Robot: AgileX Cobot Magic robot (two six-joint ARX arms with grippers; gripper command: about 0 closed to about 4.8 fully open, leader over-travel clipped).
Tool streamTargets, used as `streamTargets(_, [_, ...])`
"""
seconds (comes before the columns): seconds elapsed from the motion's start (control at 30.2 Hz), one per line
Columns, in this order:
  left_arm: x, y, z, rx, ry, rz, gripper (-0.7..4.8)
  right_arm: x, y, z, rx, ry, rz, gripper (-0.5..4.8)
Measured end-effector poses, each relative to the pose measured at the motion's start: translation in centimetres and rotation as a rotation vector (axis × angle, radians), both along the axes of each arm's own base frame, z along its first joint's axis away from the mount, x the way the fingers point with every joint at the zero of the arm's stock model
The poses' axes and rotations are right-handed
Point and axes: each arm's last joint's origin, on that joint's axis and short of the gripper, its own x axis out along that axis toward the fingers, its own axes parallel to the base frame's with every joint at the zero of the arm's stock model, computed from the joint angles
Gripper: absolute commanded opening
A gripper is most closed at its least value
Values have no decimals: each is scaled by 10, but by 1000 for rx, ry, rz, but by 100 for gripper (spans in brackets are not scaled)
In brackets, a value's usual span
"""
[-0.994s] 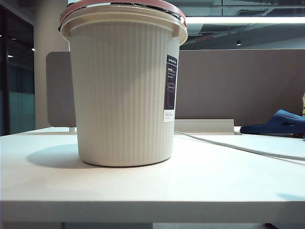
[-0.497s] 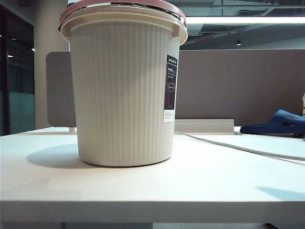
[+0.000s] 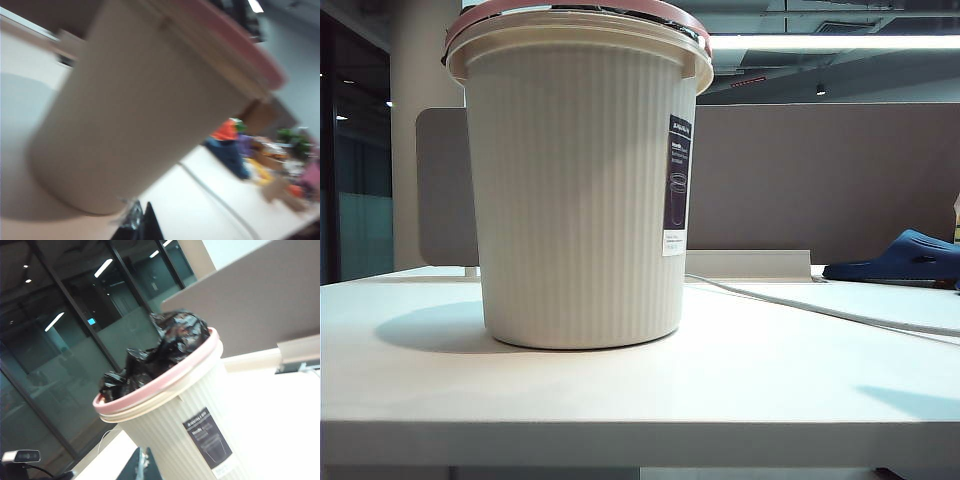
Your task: Open the ring lid of the trash can, pull out the black garbage bag inside, and place it on the table.
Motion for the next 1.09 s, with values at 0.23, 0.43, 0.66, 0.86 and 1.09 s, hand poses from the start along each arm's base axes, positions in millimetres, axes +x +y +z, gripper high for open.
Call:
streamTargets(0.23, [-13,-6,33,-32,-62,-191,-2,15,0,-6,1,79,0,-1])
streamTargets(0.43, [-32,-7,78,-25,-201,-237,-2,22,0,-5,27,87,9,-1])
streamTargets(0.66, [-46,-8,126,32,-307,-328,-2,28,1,6,63,65,44,-2])
streamTargets(0.86, [-48,-8,166,134,-393,-331,-2,35,15,30,62,48,156,-2])
streamTargets(1.09, [-22,-12,191,259,-391,-313,-3,46,45,46,61,45,230,-2])
